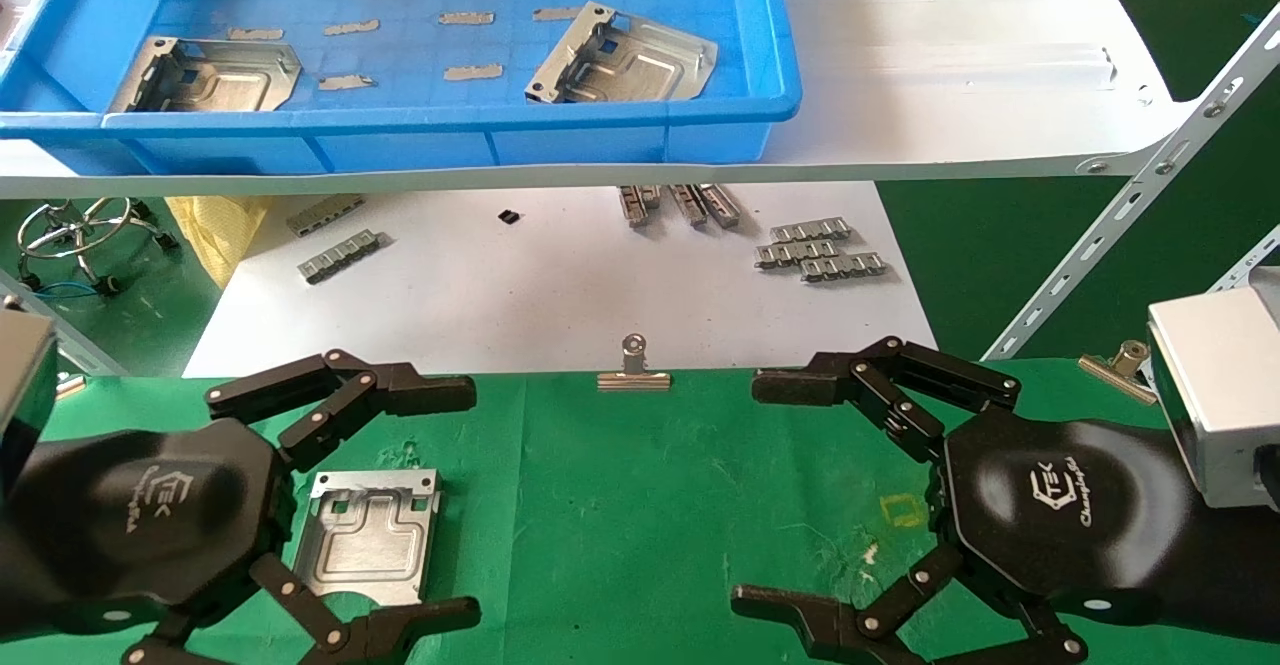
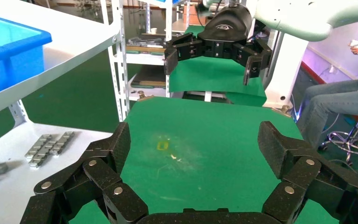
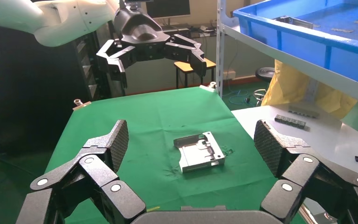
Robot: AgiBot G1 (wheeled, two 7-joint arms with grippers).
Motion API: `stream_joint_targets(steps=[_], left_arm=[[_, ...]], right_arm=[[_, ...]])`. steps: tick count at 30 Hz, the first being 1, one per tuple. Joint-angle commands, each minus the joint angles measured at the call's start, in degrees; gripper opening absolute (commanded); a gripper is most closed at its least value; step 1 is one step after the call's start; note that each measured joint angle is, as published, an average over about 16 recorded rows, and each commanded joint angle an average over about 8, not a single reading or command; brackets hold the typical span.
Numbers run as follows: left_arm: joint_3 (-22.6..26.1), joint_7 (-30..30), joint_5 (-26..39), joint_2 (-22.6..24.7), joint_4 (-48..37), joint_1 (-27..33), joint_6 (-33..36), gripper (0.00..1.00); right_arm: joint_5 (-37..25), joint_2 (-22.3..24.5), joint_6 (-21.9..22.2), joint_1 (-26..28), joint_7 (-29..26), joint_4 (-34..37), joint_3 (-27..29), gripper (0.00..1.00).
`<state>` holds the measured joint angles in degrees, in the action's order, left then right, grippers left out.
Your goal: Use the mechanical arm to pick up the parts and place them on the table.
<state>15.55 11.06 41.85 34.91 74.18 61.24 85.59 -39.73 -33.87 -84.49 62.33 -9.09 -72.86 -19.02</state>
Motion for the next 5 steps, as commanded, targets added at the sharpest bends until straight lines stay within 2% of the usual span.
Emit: stream_joint_targets(steps=[1,5], left_arm=[[0.13,-0.1,0.01,0.03,-0.17,0.09,0.02,1.0],[0.22,-0.16,0.01,0.04,-0.27,0.15,0.03,1.0]], right_arm=[[0.0,0.0,0.0,0.0,0.0,0.0,0.0,1.0],[0.0,0.0,0.0,0.0,0.0,0.0,0.0,1.0]])
